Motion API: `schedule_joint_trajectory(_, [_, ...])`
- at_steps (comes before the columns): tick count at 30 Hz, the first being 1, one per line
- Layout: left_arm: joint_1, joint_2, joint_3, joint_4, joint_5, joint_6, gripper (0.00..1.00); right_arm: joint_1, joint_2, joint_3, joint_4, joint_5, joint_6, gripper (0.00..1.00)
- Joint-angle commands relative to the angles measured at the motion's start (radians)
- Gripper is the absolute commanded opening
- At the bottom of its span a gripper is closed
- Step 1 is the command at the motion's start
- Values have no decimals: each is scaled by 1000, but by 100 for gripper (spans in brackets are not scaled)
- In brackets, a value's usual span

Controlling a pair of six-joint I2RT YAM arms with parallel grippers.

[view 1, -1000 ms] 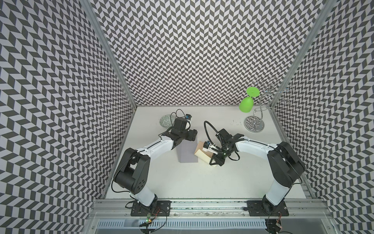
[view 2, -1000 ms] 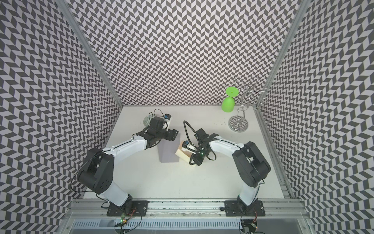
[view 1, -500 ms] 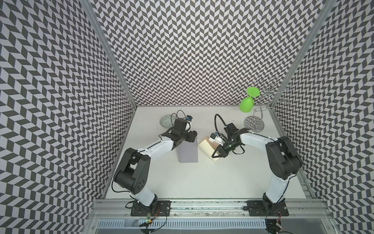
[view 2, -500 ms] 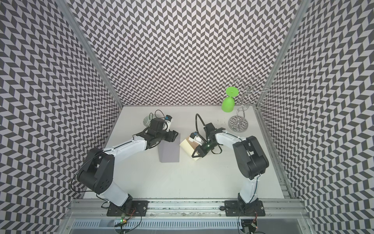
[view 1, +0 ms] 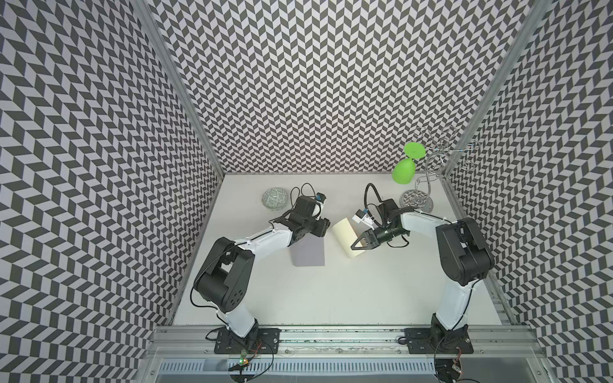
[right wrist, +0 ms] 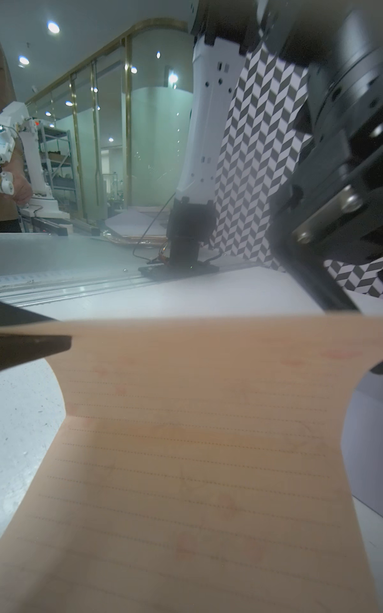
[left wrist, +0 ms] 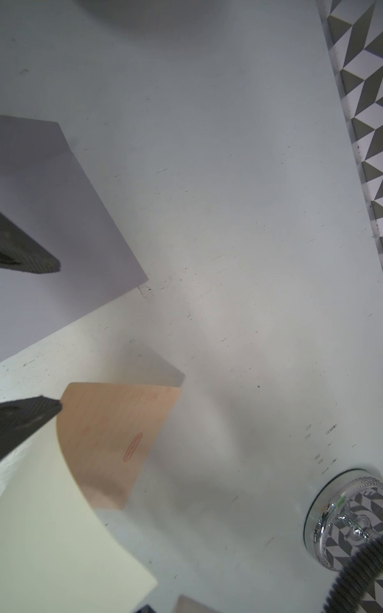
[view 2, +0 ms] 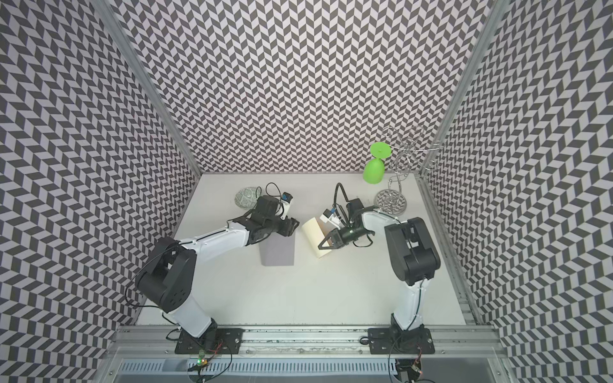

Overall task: Fold the letter paper in half and place it into the envelope
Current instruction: Fold the letter paper at the center of the board.

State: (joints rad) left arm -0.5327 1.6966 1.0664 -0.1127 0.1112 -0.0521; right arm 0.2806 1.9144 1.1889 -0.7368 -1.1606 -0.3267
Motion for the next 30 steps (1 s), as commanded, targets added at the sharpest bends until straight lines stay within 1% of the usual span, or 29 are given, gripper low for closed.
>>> schedule_joint_trajectory(1, [-9, 21, 42, -15, 14, 17, 62, -22, 38, 16, 5, -2, 30, 0])
schedule_joint_trajectory(5, [-19, 48, 58, -18, 22, 19, 61, -40, 75, 21, -4, 115, 51, 0])
schedule_joint_trajectory(8, [-34, 70, 78, -25, 26, 23, 61, -56, 108, 37, -11, 115, 49, 0])
schedule_joint_trajectory(13, [-58, 106, 122, -50, 24, 41, 61, -65, 138, 59, -19, 165, 55, 0])
schedule_joint_trajectory(18, [-85, 135, 162, -87, 12, 64, 60, -74, 145, 64, -19, 253, 67, 0])
schedule_joint_trajectory(22, [-96, 145, 168, -104, 13, 73, 58, -81, 146, 63, -8, 266, 72, 0])
schedule_joint_trajectory(28, [-102, 185, 169, -138, 27, 89, 44, -80, 160, 51, 2, 298, 80, 0])
schedule_joint_trajectory(30, [-103, 213, 181, -150, 33, 90, 33, -78, 157, 43, 8, 304, 82, 0])
